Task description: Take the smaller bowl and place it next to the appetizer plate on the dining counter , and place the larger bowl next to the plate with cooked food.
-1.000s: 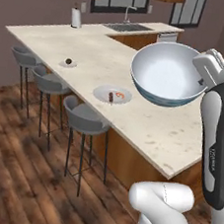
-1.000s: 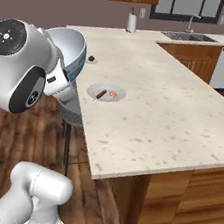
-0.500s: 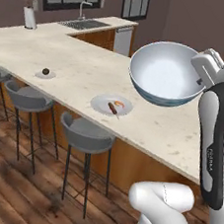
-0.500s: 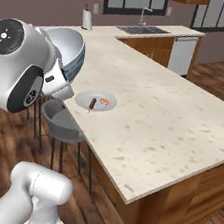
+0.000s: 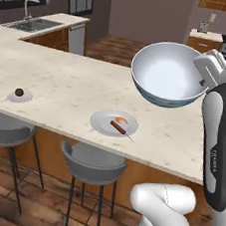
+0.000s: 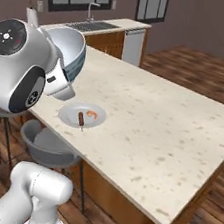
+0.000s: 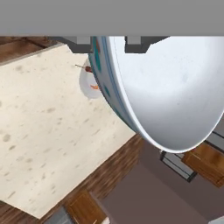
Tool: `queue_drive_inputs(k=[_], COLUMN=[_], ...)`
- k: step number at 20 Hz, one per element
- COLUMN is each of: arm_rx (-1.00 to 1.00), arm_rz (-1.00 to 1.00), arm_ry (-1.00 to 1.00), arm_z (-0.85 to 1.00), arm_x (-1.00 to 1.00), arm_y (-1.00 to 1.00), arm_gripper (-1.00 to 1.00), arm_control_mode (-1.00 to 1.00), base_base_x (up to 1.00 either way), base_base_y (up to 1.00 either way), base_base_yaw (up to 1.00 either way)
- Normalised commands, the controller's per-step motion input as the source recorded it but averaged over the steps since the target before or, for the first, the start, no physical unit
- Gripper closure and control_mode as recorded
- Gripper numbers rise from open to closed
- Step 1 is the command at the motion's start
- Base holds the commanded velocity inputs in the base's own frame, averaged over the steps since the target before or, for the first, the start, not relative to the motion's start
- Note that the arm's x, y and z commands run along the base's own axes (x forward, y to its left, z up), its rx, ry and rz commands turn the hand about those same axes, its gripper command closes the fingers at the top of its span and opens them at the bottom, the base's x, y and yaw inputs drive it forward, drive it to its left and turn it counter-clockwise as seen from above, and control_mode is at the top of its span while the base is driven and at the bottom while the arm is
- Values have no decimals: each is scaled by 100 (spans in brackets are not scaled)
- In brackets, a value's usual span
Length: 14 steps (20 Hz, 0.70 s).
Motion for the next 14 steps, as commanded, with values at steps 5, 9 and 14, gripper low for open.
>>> queue_drive_inputs(k=[5, 9, 14], arm_rx=[0, 0, -1], arm_rz=[0, 0, -8], arm_ry=[0, 0, 0], arm_z=[0, 0, -7], arm_x=[0, 0, 0], arm_y=[0, 0, 0], arm_gripper=[100, 100, 100], arm_control_mode=[100, 100, -100], base_base_x=[31, 19, 6], base_base_y=[76, 38, 24], base_base_yaw=[-50, -44, -34])
